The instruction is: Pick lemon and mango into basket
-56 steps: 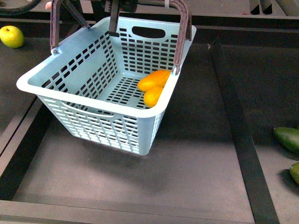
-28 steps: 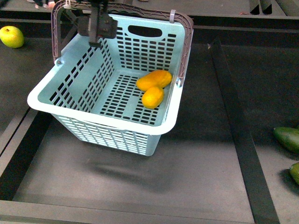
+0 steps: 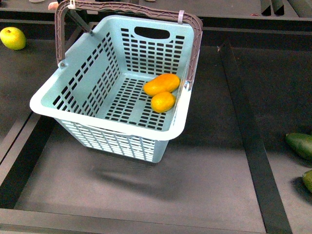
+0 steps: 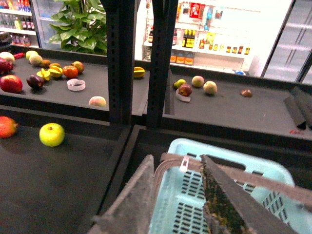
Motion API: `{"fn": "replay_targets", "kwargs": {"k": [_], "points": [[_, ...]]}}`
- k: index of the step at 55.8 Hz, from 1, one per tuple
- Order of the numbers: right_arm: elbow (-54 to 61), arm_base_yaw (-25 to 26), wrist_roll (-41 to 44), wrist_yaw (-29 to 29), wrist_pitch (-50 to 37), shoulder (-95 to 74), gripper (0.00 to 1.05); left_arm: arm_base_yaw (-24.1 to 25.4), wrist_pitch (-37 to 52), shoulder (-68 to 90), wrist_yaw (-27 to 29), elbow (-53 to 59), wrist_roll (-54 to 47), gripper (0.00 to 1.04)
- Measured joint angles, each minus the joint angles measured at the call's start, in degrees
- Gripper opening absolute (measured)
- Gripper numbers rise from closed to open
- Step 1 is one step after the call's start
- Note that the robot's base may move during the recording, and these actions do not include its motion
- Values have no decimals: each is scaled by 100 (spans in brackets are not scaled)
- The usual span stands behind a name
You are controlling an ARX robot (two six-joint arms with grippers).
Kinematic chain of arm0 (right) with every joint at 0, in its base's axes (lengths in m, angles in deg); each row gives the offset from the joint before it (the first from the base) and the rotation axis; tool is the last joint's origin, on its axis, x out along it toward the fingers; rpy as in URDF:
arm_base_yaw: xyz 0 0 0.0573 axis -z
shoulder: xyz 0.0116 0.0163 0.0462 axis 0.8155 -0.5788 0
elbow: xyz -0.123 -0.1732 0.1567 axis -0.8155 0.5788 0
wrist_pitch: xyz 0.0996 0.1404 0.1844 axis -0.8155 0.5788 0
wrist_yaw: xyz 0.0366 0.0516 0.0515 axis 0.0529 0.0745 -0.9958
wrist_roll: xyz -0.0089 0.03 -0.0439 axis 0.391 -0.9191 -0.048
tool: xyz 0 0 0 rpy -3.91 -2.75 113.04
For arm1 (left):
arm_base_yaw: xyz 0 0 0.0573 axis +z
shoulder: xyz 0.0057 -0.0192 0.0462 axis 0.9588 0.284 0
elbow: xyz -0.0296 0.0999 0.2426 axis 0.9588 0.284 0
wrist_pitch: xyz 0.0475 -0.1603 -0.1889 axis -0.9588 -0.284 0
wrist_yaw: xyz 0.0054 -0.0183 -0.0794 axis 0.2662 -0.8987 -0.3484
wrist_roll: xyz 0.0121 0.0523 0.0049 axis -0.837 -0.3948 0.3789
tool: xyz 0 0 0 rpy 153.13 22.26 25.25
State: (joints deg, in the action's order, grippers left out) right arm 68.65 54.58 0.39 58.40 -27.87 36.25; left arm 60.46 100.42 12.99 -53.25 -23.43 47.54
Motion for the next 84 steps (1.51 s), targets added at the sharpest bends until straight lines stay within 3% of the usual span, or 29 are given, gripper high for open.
{"fn": "replay_targets", "kwargs": {"k": [8,36,42,84], "points": [[0,0,0,2,0,0,96,247,66,-542,-289,752,-424,3],[0,0,0,2,0,0,96,1263,-555,-2872,-1248,2363,-581,3],[0,0,0,0,0,2,96,1274,-627,-3095,-1294,2599,-586,3],[0,0,0,0,0,0,96,1279,-3346,-6096,-1292,2704,-588,3]]}}
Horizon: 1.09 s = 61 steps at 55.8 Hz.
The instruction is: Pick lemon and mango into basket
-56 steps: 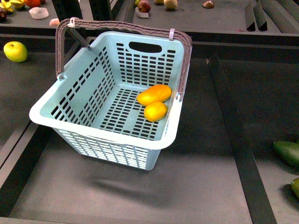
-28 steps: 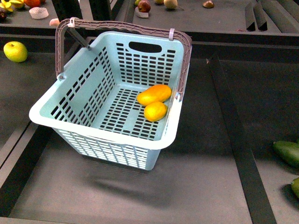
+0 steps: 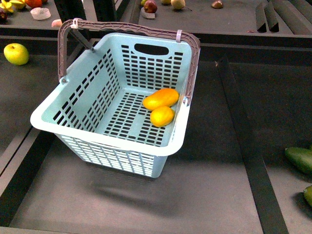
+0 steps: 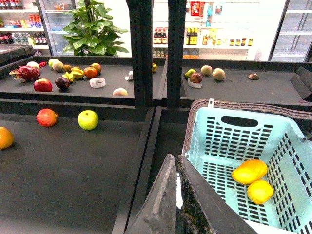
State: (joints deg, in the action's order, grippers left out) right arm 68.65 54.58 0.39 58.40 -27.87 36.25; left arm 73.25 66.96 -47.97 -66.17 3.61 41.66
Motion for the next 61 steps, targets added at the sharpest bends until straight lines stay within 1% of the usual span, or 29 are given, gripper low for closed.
{"fn": "replay_targets", "kwargs": {"k": [23,24,27,30,61], "points": [[0,0,0,0,0,0,96,0,-850,-848,2,0,0,3],[0,0,0,0,0,0,96,0,-922,-922,2,0,0,3],[0,0,0,2,0,0,96,0,-1589,-1397,-2,0,0,3],[0,0,0,2,0,0,96,0,-1818,-1707,0,0,-2,3],[0,0,0,2,0,0,96,0,-1873,-1843,2,0,-2,3]]}}
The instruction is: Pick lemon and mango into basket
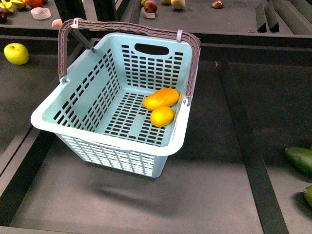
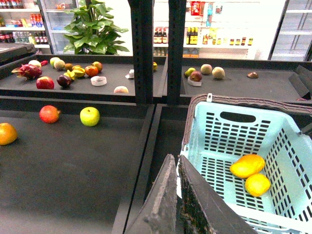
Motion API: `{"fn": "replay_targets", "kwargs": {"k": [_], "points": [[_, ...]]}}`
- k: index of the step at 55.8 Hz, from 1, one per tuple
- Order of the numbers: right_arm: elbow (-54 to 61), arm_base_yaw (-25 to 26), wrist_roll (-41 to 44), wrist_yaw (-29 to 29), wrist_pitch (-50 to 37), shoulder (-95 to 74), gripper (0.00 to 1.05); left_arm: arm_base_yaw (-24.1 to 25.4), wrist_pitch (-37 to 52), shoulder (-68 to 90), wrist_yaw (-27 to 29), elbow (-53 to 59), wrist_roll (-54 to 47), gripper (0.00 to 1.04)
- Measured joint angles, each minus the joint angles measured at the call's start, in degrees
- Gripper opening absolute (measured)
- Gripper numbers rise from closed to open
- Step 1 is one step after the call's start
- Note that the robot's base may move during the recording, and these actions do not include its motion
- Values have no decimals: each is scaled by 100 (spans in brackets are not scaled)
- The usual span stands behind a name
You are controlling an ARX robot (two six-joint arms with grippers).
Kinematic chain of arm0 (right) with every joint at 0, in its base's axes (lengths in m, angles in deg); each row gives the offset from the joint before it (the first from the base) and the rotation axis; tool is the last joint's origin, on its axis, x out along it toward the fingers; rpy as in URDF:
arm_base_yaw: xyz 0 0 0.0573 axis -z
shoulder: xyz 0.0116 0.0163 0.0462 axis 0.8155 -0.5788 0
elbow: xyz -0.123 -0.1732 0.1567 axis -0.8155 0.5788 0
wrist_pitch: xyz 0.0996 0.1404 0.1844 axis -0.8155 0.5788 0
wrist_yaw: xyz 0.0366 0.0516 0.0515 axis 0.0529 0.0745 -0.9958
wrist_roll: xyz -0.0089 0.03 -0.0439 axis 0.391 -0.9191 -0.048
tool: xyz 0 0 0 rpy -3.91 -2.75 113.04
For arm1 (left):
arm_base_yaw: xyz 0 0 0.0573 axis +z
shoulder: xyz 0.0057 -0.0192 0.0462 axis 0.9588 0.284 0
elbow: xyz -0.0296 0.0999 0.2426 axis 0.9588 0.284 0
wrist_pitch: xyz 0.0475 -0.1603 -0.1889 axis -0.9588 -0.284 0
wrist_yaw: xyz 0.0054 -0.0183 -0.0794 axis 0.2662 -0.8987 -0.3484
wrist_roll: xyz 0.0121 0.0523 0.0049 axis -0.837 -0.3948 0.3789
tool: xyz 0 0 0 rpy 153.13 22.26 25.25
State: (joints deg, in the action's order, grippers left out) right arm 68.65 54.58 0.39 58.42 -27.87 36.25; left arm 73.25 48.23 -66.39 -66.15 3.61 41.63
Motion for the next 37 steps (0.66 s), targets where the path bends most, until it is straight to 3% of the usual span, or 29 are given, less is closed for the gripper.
{"fn": "replay_targets", "kwargs": {"k": [14,37], "points": [[0,0,0,-2,0,0,96,0,0,0,0,0,2,6],[0,0,0,-2,0,0,96,0,0,0,0,0,0,86]]}}
